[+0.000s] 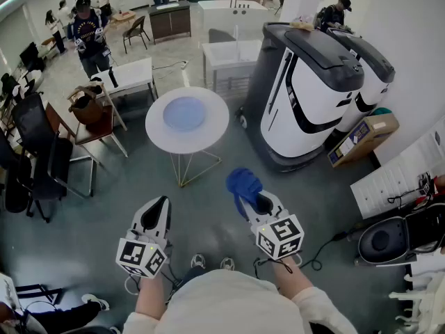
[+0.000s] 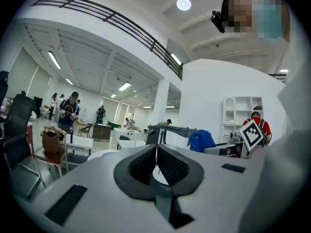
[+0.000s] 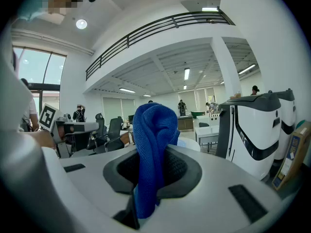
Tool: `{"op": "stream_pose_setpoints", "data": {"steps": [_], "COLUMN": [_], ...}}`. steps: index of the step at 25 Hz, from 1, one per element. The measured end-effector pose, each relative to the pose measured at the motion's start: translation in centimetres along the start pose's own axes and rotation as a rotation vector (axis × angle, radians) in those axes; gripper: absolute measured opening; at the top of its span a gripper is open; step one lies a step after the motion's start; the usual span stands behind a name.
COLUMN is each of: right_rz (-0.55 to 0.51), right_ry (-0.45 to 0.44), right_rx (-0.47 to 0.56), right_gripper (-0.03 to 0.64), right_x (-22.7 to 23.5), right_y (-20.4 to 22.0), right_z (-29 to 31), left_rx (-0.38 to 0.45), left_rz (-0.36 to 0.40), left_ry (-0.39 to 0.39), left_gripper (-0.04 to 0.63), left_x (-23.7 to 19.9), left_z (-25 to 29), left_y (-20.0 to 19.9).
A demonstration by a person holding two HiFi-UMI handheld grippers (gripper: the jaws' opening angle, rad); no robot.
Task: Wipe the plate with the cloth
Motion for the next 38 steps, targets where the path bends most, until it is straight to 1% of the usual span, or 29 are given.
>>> {"op": "stream_pose_setpoints", "data": {"steps": [6,10,15,21,24,31,34,38], "right_rz": [0.006,0.024,0.038,0.044,0.057,0.093,0.111,0.119], "right_ry": [-0.039,-0.053,-0.047,-0.025,-0.014,0.029,0.04,0.054], "right_rx": [0.02,0.036,0.029,0.022,0.019,0.039,0.042,0.03], "right_gripper": [0.089,0.091,0.091,0.091,0.091,0.091,0.091,0.091], "right_x": [1.2,1.9,2.3,2.5,2.3,1.5,0.9,0.8], "right_y": [0.3,0.5,0.5,-0.7,-1.6,-3.6,-4.0,-4.4], "right_z": [-0.1,0.1,1.9,6.8,9.9,16.6,18.7,20.6], "left_rx": [0.005,-0.011,0.002,-0.005,-0.002,0.004,-0.007,-0.022], "left_rz": [-0.015,-0.026,-0.037,-0.039,-0.052,-0.054,-0.054,-0.088], "left_ry": [-0.041,-0.068,-0.058,-0.032,-0.021,0.021,0.034,0.036], "left_gripper": [0.034,0.034,0.034,0.034,0.034,0.034,0.034,0.034], "left_x": [0.9,0.8,-1.0,-5.5,-8.7,-16.4,-19.0,-21.2], "left_z": [-0.3,-0.2,1.2,4.1,5.2,8.1,8.8,9.9], "left_y": [1.1,1.5,1.2,0.4,-0.2,-2.0,-2.7,-2.8]}}
Point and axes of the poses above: the fingertips, and each gripper's own axes: z forward along the fingers, x to its right, y out of its underside, the point moved 10 cm from there along -z, backward along the fingers, and after that the axes turned 1 degree about -x, right-handed, at the moved point
